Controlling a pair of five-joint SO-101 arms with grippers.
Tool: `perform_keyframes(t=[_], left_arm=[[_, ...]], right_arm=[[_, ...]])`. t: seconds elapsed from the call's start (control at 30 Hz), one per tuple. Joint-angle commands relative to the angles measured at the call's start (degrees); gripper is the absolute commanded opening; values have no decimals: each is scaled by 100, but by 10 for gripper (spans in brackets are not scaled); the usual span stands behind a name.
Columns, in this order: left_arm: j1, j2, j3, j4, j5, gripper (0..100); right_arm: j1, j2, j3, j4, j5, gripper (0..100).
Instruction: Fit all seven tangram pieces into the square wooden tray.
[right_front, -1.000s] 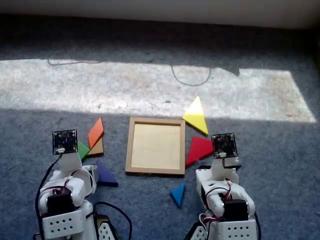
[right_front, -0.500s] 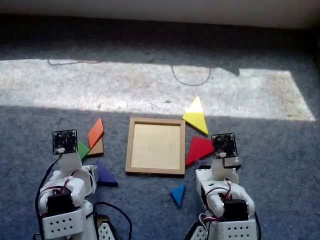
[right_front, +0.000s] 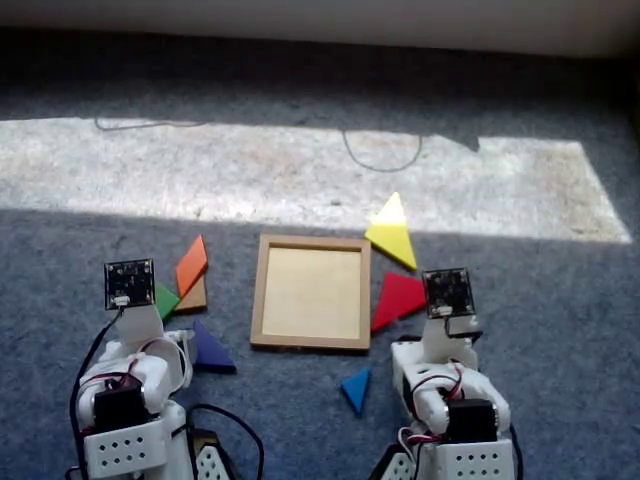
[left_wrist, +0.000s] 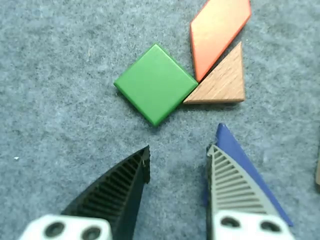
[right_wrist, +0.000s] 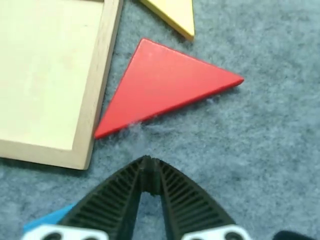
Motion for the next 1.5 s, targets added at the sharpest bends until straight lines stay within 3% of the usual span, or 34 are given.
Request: perform_keyframes(t=[0.0, 0.13, 0.3, 0.57, 0.83, 0.9, 1.23, 1.47], left_arm=[[-48, -286, 110, 44, 18, 185], [-48, -286, 110, 44, 18, 185], [-48, -286, 110, 44, 18, 185], [-48, -286, 110, 44, 18, 185], [-48, -286, 110, 44, 18, 185], [-48, -286, 110, 44, 18, 185], [-48, -286, 110, 44, 18, 185], [-48, -286, 110, 44, 18, 185]], right_arm=[[303, -40, -277, -198, 26, 5], [655, -22, -1393, -92, -237, 5], [585, 198, -2264, -31, -949, 5], [-75, 3160, -3705, -31, -2136, 22], [-875, 6018, -4743, -40, -3956, 396], [-1033, 6571, -4892, -66, -4308, 447], [-1121, 8725, -5727, -1270, -5459, 451], [-1051, 9736, -6273, -1464, -5873, 451]])
